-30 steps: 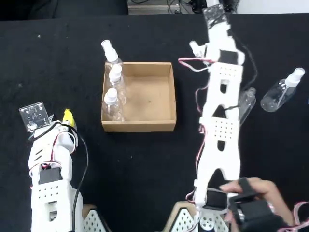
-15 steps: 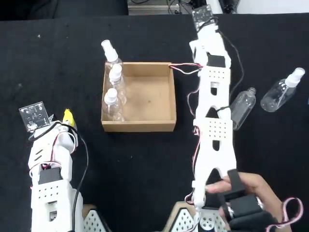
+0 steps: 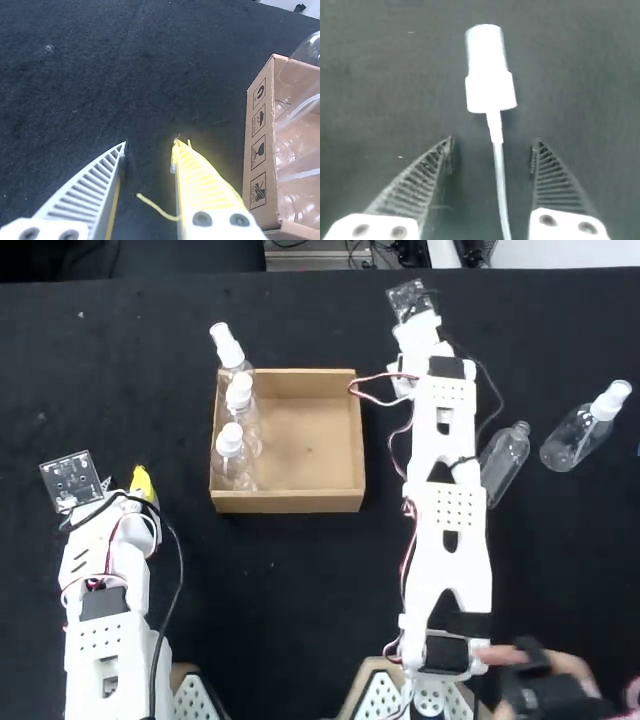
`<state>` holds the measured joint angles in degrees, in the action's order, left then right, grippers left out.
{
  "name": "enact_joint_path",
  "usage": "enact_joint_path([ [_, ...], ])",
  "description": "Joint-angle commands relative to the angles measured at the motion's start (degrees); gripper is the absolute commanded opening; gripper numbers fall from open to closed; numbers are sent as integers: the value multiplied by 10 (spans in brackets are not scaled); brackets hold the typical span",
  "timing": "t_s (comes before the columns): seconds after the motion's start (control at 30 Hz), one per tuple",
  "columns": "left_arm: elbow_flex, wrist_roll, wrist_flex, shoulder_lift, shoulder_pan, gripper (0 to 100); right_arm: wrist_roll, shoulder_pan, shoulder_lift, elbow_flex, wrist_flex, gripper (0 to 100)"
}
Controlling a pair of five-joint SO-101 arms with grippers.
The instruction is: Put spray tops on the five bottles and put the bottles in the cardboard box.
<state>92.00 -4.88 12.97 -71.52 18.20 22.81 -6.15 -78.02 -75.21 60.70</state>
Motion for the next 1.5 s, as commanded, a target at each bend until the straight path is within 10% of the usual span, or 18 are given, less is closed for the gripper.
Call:
enact_joint_path([
  [0.0, -6, 5, -13, -10, 5, 130, -64, -50, 35, -42, 40, 217],
  [0.23, -6, 5, -14, -10, 5, 130, -68, -98, 35, -124, 85, 10],
  [0.5, -6, 5, -14, -10, 5, 130, -72, -100, 36, -205, 171, 49],
  [1.03, -6, 5, -14, -10, 5, 130, -95, -38, -29, -78, -265, 50],
  [1.47, -6, 5, -13, -10, 5, 129, -12, -25, -22, -74, -55, 46],
])
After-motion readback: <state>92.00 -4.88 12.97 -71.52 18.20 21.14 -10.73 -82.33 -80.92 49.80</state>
